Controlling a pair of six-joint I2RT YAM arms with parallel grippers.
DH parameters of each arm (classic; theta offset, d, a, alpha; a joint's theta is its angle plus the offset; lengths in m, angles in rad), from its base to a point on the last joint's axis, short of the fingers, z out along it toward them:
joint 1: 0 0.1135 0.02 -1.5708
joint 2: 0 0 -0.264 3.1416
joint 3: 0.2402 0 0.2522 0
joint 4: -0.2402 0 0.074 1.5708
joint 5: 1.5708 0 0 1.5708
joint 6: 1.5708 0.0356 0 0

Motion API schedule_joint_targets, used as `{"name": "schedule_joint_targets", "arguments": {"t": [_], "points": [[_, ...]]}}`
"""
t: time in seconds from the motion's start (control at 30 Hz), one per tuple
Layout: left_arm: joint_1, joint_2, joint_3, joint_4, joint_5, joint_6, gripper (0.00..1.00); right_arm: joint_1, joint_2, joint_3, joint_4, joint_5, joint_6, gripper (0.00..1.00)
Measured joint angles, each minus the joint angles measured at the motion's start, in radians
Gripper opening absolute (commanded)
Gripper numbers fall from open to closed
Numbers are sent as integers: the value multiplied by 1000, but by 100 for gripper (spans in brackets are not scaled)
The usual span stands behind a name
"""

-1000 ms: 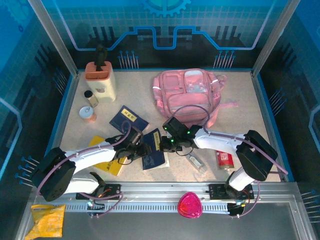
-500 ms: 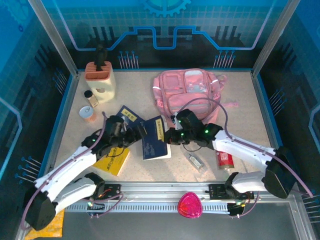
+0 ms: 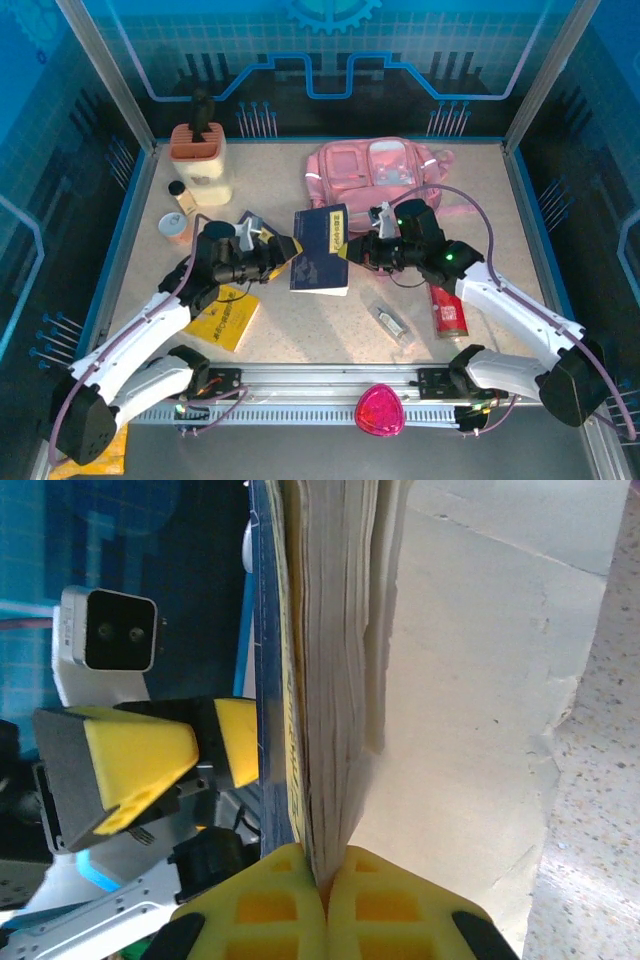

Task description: Pack the student bag

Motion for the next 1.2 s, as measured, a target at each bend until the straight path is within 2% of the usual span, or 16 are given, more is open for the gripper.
{"name": "schedule_joint_targets", "arguments": {"t": [0.23,0.37,0.43,0.47,0.53,0.6,0.67,0.9,1.07,1.2], "points": [[-49,53,0,146,37,-49,38,-35,21,0,55,-58,33,2],[-51,55,0,172,37,-69,14,-55,22,0,65,-71,37,12],[-52,57,2,185,38,-72,7,-58,22,0,67,-74,37,21],[-51,57,4,185,38,-76,5,-60,21,0,66,-74,40,27],[-51,60,11,185,36,-76,2,-71,18,-6,70,-74,34,48],[-54,68,25,189,34,-79,0,-87,4,-28,64,-79,33,84],[-56,74,37,192,28,-82,0,-103,-8,-39,39,-86,27,100],[-109,122,106,243,-11,-106,0,-132,-15,-51,-3,-148,13,100],[-164,214,175,309,-37,-106,0,-137,-11,-66,109,-232,83,99],[-174,261,210,306,-57,-98,0,-180,-36,-112,275,-299,194,87]]}}
